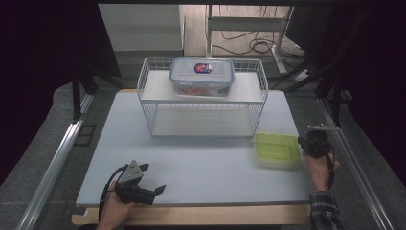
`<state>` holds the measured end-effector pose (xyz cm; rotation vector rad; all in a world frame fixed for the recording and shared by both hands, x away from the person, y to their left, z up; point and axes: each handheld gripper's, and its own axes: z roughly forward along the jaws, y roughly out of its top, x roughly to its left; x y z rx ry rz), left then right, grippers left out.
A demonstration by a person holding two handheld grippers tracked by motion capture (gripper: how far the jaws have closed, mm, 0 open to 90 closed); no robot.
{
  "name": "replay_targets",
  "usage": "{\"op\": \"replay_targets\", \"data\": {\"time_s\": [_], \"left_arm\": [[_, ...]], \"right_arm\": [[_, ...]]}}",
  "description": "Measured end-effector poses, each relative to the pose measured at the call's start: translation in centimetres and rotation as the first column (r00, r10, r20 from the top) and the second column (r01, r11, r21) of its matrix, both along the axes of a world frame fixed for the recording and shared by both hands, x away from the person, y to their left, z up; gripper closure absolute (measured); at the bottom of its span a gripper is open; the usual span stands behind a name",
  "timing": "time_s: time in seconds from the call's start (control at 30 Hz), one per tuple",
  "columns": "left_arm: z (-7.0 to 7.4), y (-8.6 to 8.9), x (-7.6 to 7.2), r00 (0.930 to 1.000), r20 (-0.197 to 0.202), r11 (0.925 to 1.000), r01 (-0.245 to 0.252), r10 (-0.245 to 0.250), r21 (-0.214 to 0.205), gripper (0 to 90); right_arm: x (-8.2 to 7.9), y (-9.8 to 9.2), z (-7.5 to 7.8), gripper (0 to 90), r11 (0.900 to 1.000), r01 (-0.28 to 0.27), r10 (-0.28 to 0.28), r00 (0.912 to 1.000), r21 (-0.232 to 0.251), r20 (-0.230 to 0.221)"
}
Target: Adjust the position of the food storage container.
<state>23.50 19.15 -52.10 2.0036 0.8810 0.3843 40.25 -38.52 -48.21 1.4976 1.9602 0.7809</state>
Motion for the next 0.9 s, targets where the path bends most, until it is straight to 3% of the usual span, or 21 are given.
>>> {"op": "replay_targets", "data": {"time_s": [0.4, 0.9], "left_arm": [[0.0, 0.0, 0.0, 1.0, -0.003, 1.0, 0.004, -0.004, -0.004, 3.0], [0.0, -0.1, 0.0, 0.9999, -0.009, 1.0, 0.005, -0.005, -0.003, 3.2]], "right_arm": [[-0.3, 3.3, 0.0, 89.6, 0.9942, -0.106, 0.106, 0.9941, 0.019, -0.022], [-1.7, 8.6, -0.2, 89.5, 0.965, -0.257, 0.259, 0.9647, 0.053, -0.047]]}}
